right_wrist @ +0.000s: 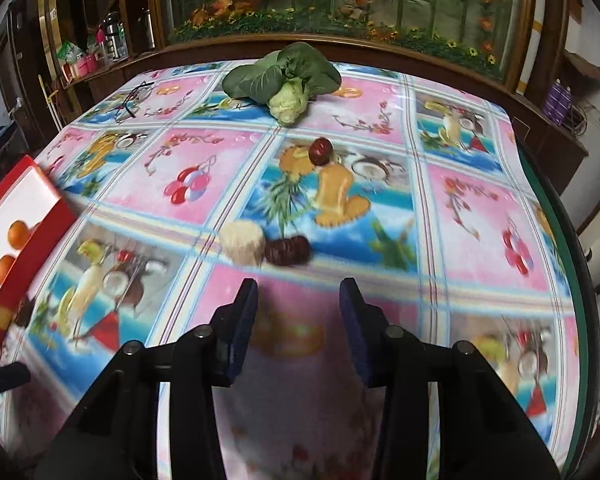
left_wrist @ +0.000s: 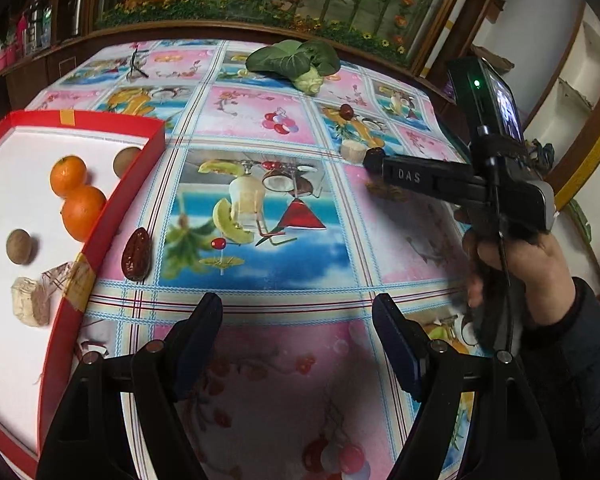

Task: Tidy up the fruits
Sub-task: 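Grasp a red date with the right tool while the left tool grasps a round beige biscuit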

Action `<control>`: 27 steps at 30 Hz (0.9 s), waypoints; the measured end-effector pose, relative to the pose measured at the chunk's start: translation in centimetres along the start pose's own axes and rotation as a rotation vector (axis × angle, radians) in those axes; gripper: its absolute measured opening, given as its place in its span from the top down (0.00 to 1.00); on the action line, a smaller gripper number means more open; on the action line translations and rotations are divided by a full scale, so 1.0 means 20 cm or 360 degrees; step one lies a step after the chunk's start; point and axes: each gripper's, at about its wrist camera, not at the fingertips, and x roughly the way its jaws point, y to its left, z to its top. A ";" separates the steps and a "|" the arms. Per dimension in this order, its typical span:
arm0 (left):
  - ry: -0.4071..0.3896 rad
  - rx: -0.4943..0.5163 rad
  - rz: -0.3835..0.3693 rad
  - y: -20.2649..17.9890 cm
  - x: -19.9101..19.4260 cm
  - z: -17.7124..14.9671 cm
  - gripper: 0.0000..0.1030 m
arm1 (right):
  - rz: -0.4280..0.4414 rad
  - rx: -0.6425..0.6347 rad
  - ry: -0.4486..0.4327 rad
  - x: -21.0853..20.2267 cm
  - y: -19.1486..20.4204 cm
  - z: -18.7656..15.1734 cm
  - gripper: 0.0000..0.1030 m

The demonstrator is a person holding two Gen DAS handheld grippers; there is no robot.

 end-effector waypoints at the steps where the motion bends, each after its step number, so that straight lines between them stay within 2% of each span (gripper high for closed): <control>1: 0.0003 -0.0015 -0.0005 0.01 0.01 0.00 0.25 | 0.0004 -0.0013 0.0004 0.02 0.00 0.02 0.64; 2: -0.0003 -0.0018 -0.0005 0.01 0.00 0.01 0.25 | 0.0010 -0.0022 0.0007 0.03 0.01 0.03 0.70; 4: 0.0002 -0.0031 -0.0017 0.00 0.01 0.02 0.25 | 0.0004 -0.0034 -0.0001 0.05 0.01 0.05 0.73; 10: -0.0029 0.0055 0.0007 -0.11 0.06 0.12 0.25 | 0.0012 0.0021 -0.0009 0.01 -0.04 0.01 0.74; 17: -0.0079 0.0118 0.0105 -0.31 0.35 0.41 0.25 | 0.0038 0.0258 -0.0107 -0.26 -0.25 -0.18 0.74; 19: -0.0072 0.0116 0.0183 -0.35 0.46 0.47 0.26 | 0.0051 0.0329 -0.0158 -0.32 -0.32 -0.21 0.74; 21: -0.0063 0.0122 0.0263 -0.38 0.55 0.52 0.31 | 0.0070 0.0389 -0.0211 -0.35 -0.37 -0.21 0.74; 23: -0.0082 0.0159 0.0373 -0.40 0.61 0.55 0.42 | 0.0096 0.0411 -0.0243 -0.37 -0.40 -0.20 0.74; 24: -0.0088 0.0170 0.0408 -0.41 0.61 0.55 0.51 | 0.0112 0.0407 -0.0246 -0.37 -0.40 -0.20 0.74; 25: -0.0107 0.0183 0.0426 -0.42 0.60 0.55 0.74 | 0.0125 0.0401 -0.0246 -0.36 -0.40 -0.21 0.74; 27: -0.0104 0.0187 0.0407 -0.40 0.58 0.54 0.75 | 0.0148 0.0405 -0.0226 -0.34 -0.40 -0.21 0.74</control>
